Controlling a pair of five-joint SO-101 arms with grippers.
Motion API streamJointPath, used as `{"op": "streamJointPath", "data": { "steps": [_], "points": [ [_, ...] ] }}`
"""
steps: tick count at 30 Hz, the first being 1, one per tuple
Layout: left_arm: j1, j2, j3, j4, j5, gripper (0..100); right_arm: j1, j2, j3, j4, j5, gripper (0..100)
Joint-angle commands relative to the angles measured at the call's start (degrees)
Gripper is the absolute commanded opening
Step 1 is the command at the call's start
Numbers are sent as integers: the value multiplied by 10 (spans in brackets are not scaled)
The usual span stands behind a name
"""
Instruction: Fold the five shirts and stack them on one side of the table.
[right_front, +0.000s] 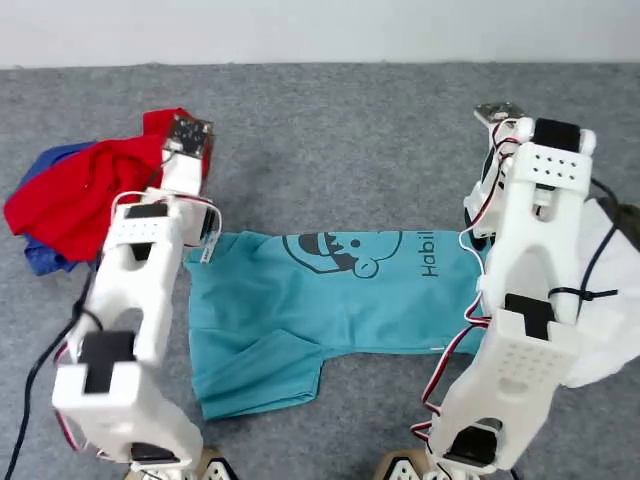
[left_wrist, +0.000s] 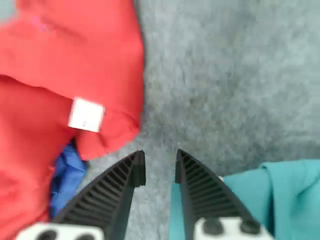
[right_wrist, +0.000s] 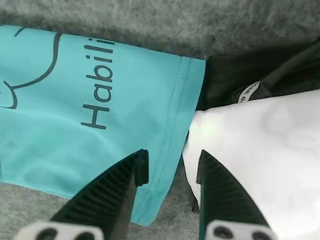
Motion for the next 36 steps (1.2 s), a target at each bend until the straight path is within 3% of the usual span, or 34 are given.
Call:
{"op": "streamJointPath", "data": {
  "steps": [1, 10, 26, 36],
  "points": [
    [-2, 27, -53, 53, 5, 111, -3, -44, -2, 24, -6, 166],
    [-16, 49, -80, 120, -33, 111, -6, -44, -2, 24, -6, 165],
    [-147, 60, -105, 151, -39, 83, -20, -43, -2, 24, -6, 165],
    [-48, -40, -309, 490, 4, 86, -24, -43, -2, 24, -6, 165]
  ]
}}
